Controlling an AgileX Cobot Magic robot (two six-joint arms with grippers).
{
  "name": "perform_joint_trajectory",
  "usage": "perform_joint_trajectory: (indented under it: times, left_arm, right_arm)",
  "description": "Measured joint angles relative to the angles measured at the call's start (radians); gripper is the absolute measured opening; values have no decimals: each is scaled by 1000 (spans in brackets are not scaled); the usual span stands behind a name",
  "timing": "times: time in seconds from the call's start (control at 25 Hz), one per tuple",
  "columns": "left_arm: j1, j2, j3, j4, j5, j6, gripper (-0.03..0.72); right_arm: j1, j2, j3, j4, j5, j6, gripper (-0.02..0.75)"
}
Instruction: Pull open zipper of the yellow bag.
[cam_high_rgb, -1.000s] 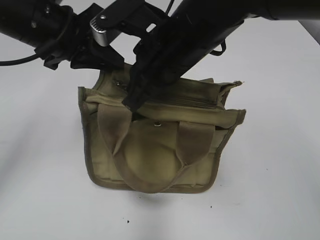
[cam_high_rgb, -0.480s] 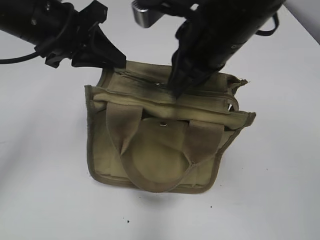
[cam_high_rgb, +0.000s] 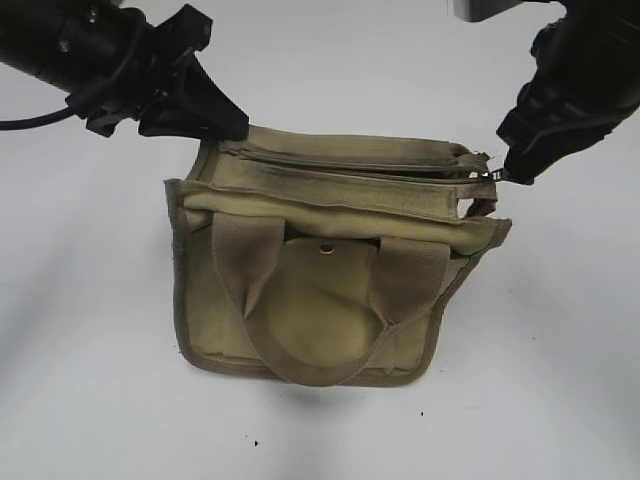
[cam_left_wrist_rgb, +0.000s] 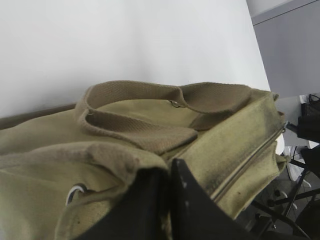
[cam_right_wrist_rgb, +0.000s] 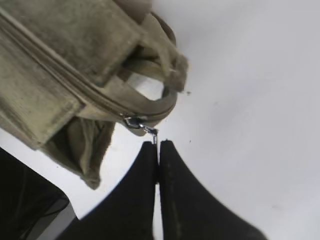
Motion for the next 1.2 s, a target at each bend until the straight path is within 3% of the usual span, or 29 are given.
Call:
perform_joint_trajectory:
  times: [0.28, 0.36, 0.56, 0.64, 0.92, 1.2]
  left_arm:
    - [0, 0, 0, 4, 12, 0, 36]
    - [0, -8, 0, 14, 25, 0, 81]
    - [0, -111, -1, 116, 45, 0, 281]
    - [0, -171, -1, 185, 68, 0, 320]
    - [0, -435, 32, 485, 258, -108, 333]
    - [0, -808, 271, 717, 318, -235, 331]
  right_arm:
    - [-11, -5, 0, 26, 25, 66, 23]
    - [-11, -20, 0, 25, 29, 132, 92]
    - [-12, -92, 4, 20, 50, 239, 337]
    - [-12, -134, 33, 20, 50, 257, 383]
    - [-12, -369, 295, 19, 52, 297, 408]
    - [-12, -677, 571, 20, 55, 320, 410]
